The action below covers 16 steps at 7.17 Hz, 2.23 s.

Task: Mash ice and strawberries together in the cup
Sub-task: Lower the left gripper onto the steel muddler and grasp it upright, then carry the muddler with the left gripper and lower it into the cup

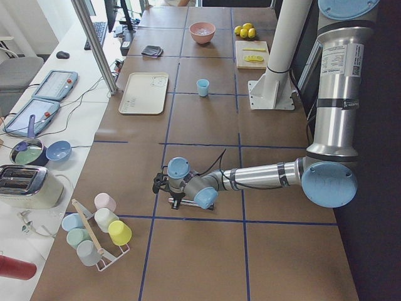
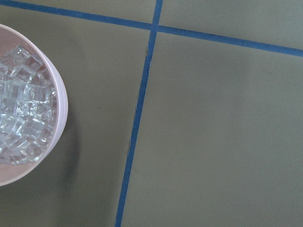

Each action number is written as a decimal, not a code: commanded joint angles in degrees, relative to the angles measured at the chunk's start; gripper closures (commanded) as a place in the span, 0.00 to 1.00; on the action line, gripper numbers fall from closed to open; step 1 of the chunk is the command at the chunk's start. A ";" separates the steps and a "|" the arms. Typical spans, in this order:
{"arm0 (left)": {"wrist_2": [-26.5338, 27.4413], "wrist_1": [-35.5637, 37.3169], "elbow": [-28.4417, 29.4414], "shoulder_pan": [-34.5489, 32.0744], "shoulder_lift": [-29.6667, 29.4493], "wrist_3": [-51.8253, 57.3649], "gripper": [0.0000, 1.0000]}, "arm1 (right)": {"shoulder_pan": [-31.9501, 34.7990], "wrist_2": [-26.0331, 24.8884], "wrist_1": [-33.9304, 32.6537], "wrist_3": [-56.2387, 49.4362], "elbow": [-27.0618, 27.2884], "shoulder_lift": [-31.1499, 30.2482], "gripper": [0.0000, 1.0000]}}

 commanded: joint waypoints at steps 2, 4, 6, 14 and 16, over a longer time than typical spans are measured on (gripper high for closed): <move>0.27 -0.08 -6.62 -0.08 -0.12 0.09 1.00 | 0.00 0.09 0.49 0.07 0.10 -0.49 0.01; -0.25 -5.32 -14.28 -0.08 -3.00 3.49 0.98 | 0.00 0.09 0.49 0.16 0.10 -0.49 0.01; -0.43 -10.44 -15.97 0.00 -11.26 3.45 0.94 | 0.00 0.00 0.49 0.16 0.01 -0.49 0.01; 14.87 -43.48 -21.23 23.22 -29.39 1.41 1.00 | 0.00 0.00 0.49 0.25 -0.16 -0.40 0.00; 32.29 -49.38 -20.99 33.19 -29.39 2.11 1.00 | 0.00 0.00 0.49 0.25 -0.16 -0.49 0.01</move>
